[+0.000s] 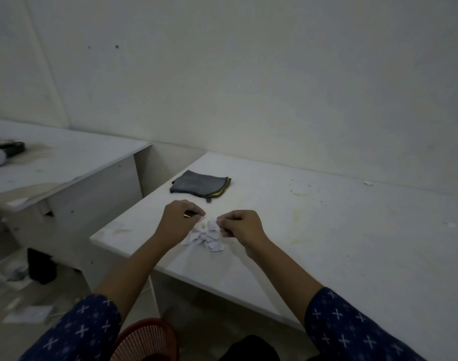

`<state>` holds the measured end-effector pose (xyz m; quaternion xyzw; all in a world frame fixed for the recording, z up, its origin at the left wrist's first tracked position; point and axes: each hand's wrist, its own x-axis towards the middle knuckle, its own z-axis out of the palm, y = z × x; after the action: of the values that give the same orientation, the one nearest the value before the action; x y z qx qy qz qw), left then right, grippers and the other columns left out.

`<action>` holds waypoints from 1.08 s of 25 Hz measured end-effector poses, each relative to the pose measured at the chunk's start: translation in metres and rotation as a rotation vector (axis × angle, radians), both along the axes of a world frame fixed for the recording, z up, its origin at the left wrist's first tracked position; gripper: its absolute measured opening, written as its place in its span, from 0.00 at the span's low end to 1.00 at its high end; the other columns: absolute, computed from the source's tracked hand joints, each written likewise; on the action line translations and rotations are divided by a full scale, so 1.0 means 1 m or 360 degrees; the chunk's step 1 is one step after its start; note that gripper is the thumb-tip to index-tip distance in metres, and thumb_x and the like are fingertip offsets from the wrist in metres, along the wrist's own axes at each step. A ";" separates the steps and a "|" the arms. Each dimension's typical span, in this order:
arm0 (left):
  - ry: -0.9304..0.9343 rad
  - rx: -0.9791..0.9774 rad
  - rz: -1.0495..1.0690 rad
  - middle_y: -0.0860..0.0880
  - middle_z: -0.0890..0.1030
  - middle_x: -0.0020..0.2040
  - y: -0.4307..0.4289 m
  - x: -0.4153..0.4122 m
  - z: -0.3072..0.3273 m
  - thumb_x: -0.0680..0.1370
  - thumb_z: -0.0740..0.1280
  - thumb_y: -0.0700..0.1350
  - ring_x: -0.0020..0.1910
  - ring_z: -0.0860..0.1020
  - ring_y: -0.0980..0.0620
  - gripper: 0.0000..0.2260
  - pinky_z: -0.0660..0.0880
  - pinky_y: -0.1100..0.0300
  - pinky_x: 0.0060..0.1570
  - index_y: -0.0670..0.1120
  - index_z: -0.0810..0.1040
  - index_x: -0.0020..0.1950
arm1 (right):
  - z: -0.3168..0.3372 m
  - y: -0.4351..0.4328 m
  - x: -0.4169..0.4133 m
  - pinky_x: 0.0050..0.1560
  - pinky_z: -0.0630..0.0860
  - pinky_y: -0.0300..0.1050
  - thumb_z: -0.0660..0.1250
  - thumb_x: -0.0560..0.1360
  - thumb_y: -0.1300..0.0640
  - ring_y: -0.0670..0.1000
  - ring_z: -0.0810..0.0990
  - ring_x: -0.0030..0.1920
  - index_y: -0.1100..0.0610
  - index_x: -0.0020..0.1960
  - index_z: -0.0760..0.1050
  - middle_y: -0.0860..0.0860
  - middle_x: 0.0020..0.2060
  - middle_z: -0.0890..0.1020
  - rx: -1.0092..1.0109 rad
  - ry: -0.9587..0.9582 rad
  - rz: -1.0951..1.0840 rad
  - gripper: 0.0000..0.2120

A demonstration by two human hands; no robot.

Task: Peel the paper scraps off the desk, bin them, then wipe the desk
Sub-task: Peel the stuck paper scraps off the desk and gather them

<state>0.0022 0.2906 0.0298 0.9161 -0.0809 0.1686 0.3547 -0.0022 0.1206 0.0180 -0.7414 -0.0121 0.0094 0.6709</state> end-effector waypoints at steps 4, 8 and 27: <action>0.0013 0.0022 0.0005 0.44 0.83 0.47 -0.003 0.010 -0.015 0.74 0.67 0.37 0.39 0.76 0.57 0.06 0.67 0.78 0.39 0.42 0.84 0.47 | -0.011 0.010 0.012 0.36 0.76 0.38 0.70 0.70 0.64 0.47 0.76 0.31 0.65 0.44 0.83 0.54 0.32 0.81 -0.0296 -0.0053 -0.0118 0.05; 0.0051 0.0082 -0.0092 0.44 0.83 0.49 -0.007 0.014 -0.024 0.76 0.65 0.37 0.42 0.76 0.56 0.08 0.72 0.69 0.48 0.42 0.83 0.48 | -0.018 0.011 0.015 0.45 0.77 0.41 0.71 0.71 0.60 0.49 0.80 0.39 0.63 0.44 0.84 0.57 0.41 0.85 -0.0466 -0.0198 -0.0098 0.06; 0.0064 0.0468 -0.0814 0.46 0.59 0.76 -0.237 0.049 -0.023 0.80 0.57 0.46 0.76 0.51 0.49 0.22 0.51 0.55 0.73 0.46 0.60 0.74 | -0.015 -0.214 0.001 0.75 0.45 0.52 0.49 0.81 0.45 0.56 0.42 0.77 0.61 0.76 0.40 0.58 0.77 0.44 -0.1918 -0.0034 -0.0346 0.32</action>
<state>0.0514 0.0537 0.0069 0.9107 -0.3256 0.0421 0.2506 -0.0014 -0.0929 0.0034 -0.9874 0.0643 -0.0614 0.1306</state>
